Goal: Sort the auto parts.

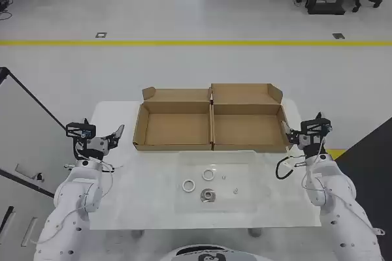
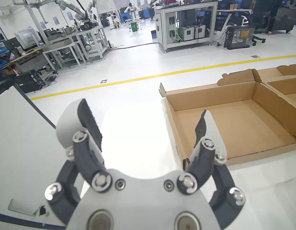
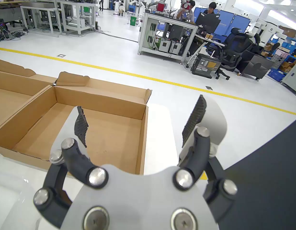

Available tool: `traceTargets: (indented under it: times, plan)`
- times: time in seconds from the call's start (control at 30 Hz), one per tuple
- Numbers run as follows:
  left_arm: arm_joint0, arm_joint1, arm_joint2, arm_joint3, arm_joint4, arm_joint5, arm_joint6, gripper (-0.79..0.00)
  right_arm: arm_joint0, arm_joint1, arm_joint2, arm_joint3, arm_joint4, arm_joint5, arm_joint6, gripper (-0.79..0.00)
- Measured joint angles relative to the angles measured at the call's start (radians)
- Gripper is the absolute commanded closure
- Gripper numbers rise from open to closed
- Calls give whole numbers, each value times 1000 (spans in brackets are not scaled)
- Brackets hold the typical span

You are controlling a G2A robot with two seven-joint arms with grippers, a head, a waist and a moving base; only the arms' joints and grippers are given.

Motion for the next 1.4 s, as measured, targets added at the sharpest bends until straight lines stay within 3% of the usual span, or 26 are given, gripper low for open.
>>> traceTargets:
  times: [0.2,0.4,0.5,0.7,0.9,1.13,1.4]
  plan:
    - [0,0,0,0,0,0,0,-785,4,0,2,-6,1,-5,-1,-785]
    - [0,0,0,0,0,0,0,-785,5,9,38,-96,-62,-102,25,-785]
    - [0,0,0,0,0,0,0,-785,1,15,58,-166,-74,-172,72,-785]
    - [0,0,0,0,0,0,0,-785,20,33,98,-289,-102,-414,187,-785]
    - [0,0,0,0,0,0,0,-785,114,50,108,-325,-74,-620,287,-785]
    - [0,0,0,0,0,0,0,-785,280,67,40,-310,-49,-828,402,-785]
    - [0,0,0,0,0,0,0,-785,447,77,-79,-272,30,-967,571,-785]
